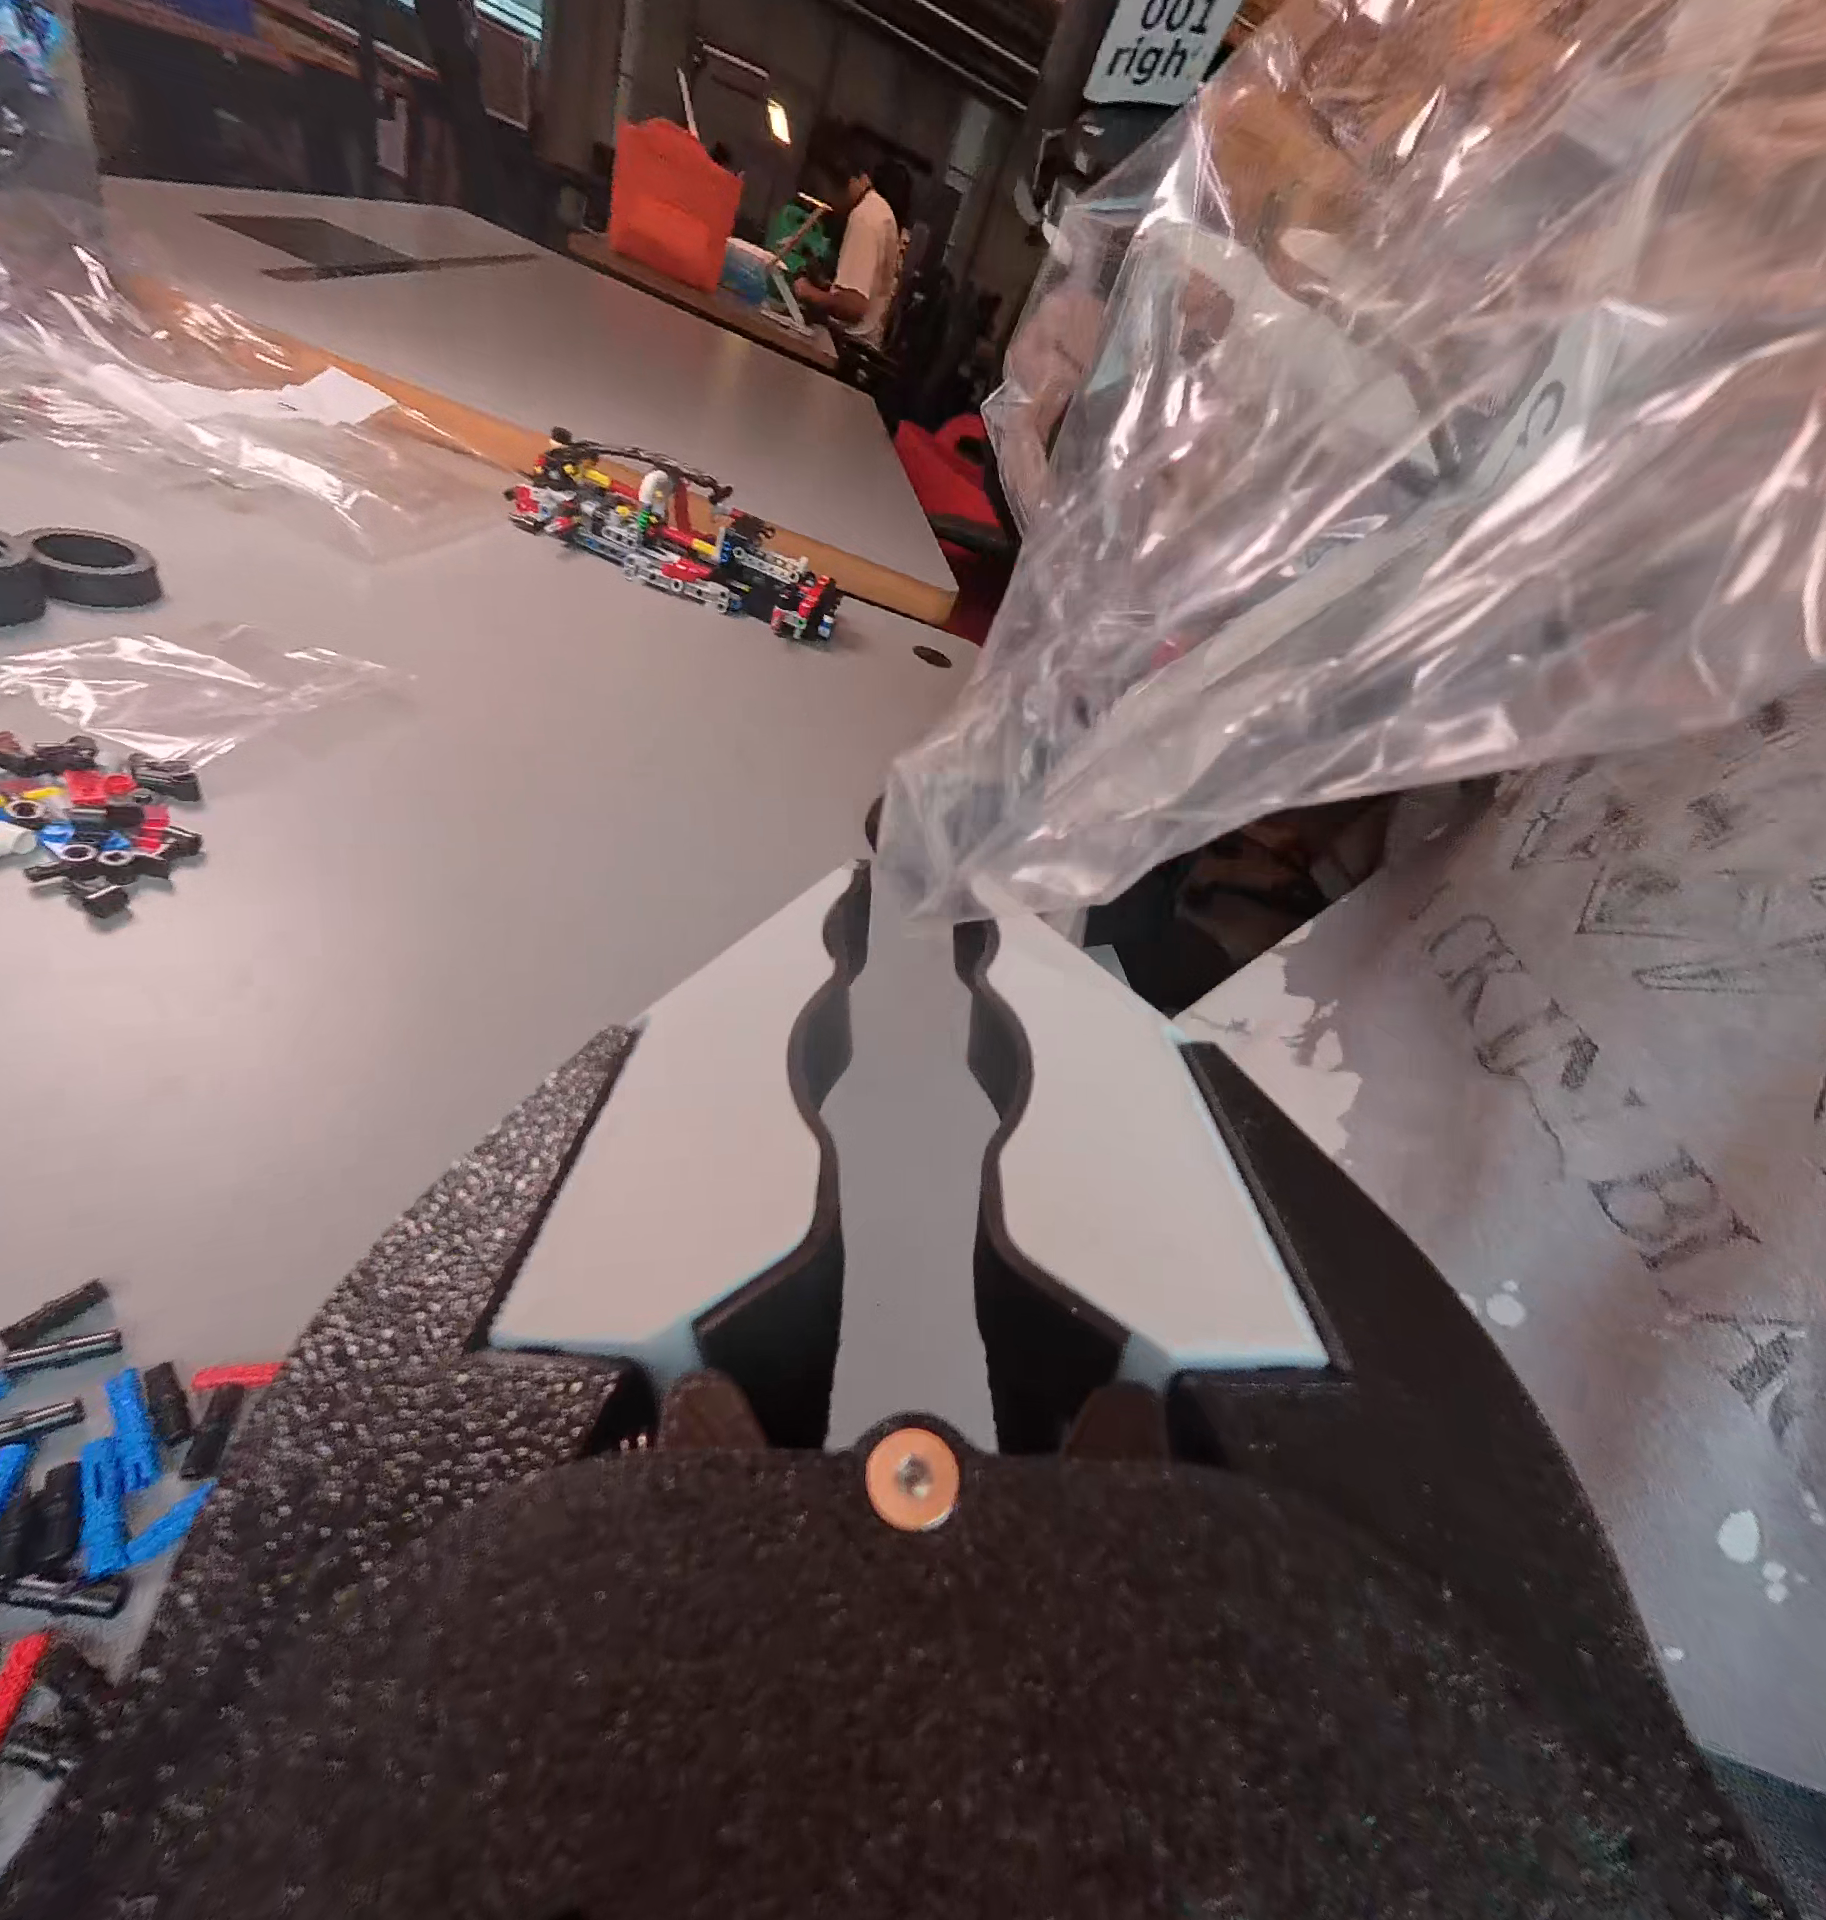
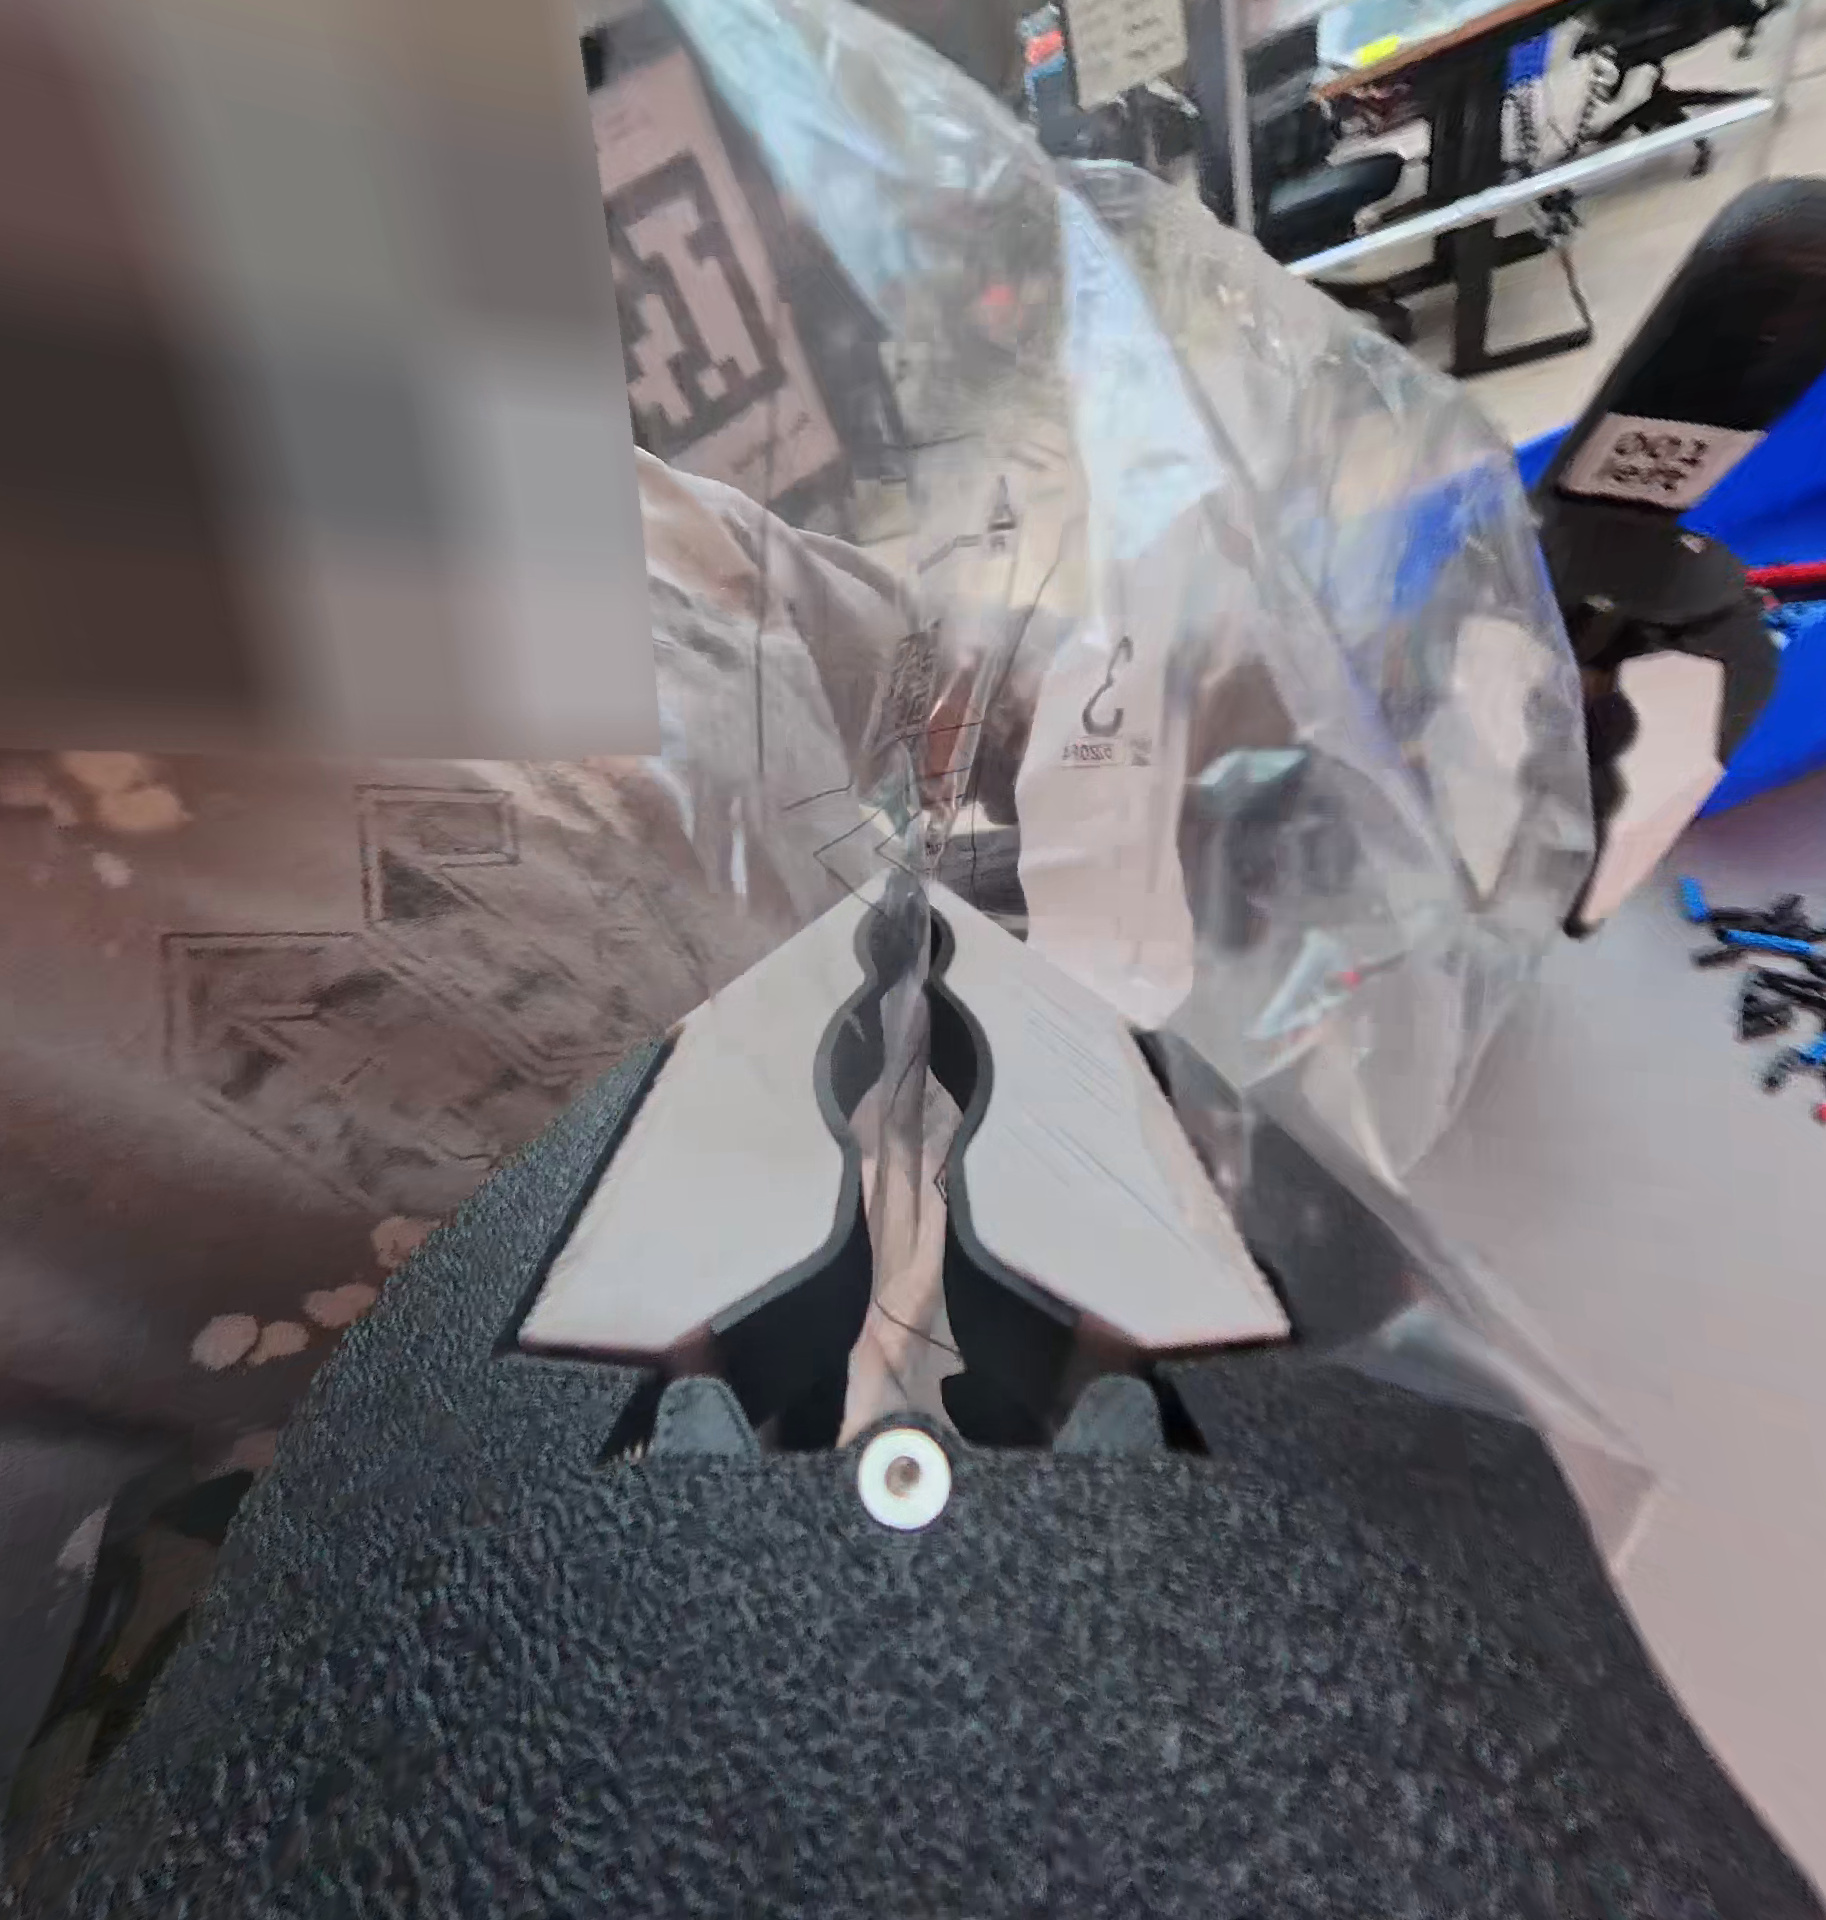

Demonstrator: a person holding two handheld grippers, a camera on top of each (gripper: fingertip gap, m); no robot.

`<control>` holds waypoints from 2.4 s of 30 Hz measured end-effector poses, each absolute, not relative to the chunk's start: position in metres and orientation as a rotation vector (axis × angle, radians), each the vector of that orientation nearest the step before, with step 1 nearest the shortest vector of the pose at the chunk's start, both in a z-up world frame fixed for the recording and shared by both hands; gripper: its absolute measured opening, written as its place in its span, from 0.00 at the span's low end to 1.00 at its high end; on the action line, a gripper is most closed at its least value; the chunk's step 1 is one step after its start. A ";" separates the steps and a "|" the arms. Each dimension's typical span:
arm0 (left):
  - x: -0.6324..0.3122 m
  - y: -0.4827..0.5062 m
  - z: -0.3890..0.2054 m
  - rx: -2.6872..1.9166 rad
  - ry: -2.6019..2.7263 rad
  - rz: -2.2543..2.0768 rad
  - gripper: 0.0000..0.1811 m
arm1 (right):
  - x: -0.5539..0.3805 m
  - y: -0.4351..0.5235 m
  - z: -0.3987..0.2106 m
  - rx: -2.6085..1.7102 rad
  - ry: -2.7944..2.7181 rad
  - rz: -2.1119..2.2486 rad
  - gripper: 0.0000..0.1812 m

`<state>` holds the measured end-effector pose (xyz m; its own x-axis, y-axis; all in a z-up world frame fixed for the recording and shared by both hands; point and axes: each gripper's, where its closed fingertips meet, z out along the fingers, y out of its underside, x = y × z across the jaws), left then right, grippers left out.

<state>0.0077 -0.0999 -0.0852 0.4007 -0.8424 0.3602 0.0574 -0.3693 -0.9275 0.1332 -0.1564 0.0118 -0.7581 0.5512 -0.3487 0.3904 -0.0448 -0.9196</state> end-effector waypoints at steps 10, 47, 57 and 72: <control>-0.009 -0.118 -0.081 -1.626 0.608 -1.174 0.13 | 0.121 -0.107 0.011 -1.209 -1.792 1.810 0.00; -0.023 -0.093 -0.081 -1.896 0.726 -0.544 0.02 | 0.070 -0.054 -0.024 -1.129 -2.095 0.903 0.00; -0.049 -0.097 -0.062 -1.576 0.462 -0.677 0.00 | 0.109 -0.019 0.073 -0.934 -1.310 1.090 0.29; -0.057 -0.102 -0.057 -1.434 0.365 -0.790 0.00 | 0.072 -0.010 -0.123 -1.313 -1.537 1.354 0.11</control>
